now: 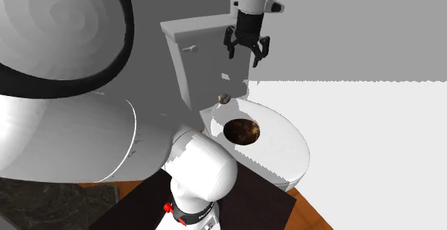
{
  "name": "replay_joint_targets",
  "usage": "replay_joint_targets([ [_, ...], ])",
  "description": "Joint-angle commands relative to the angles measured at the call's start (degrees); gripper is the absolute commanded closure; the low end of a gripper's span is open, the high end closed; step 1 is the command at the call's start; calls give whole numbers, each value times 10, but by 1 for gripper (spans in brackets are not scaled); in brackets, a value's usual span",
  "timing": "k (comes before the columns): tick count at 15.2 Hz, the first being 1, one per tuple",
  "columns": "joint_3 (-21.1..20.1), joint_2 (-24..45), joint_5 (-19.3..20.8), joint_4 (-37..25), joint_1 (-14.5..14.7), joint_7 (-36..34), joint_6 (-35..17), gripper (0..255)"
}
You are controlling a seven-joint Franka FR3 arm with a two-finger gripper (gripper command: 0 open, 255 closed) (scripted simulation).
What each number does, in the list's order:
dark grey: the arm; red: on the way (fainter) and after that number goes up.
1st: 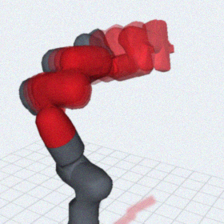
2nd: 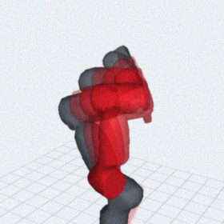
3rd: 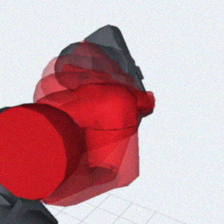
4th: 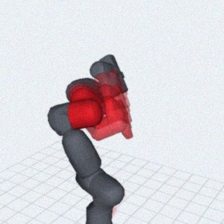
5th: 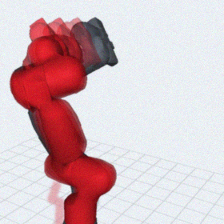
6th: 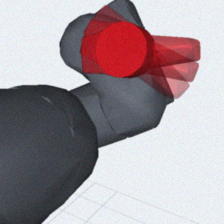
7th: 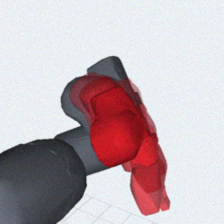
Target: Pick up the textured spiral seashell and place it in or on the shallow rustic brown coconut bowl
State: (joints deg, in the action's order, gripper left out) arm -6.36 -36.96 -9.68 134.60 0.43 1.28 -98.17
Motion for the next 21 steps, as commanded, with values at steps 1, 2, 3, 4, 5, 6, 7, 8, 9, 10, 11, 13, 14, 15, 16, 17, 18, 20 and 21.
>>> replay_joint_targets([
  [1, -19, 26, -8, 7, 2, -23, -33, 0],
  [2, -28, 40, -11, 8, 2, -35, -49, 0],
  [3, -38, 56, -13, 9, 3, -47, -65, 0],
  [4, -47, 72, -16, 8, 3, -59, -80, 0],
  [5, -56, 89, -17, 6, 4, -71, -96, 0],
  [6, -65, 107, -18, 4, 4, -83, -111, 0],
  [7, -74, 125, -19, 1, 4, -95, -126, 0],
  [8, -82, 144, -18, -3, 4, -108, -141, 0],
  [9, -91, 163, -17, -7, 4, -121, -155, 0],
  [10, -99, 183, -15, -13, 4, -134, -169, 0],
  [11, -107, 204, -12, -19, 4, -147, -183, 0],
  [13, -121, 247, -3, -34, 4, -175, -209, 0],
  [14, -128, 268, 3, -43, 4, -190, -221, 0],
  [15, -134, 291, 10, -52, 4, -204, -232, 0],
  [16, -139, 314, 17, -62, 5, -220, -243, 0],
  [17, -144, 337, 26, -73, 6, -235, -254, 0],
  [18, -148, 360, 35, -85, 7, -251, -263, 0],
  [20, -153, 407, 56, -111, 12, -282, -280, 0],
  [21, -154, 431, 67, -125, 16, -298, -287, 0],
])
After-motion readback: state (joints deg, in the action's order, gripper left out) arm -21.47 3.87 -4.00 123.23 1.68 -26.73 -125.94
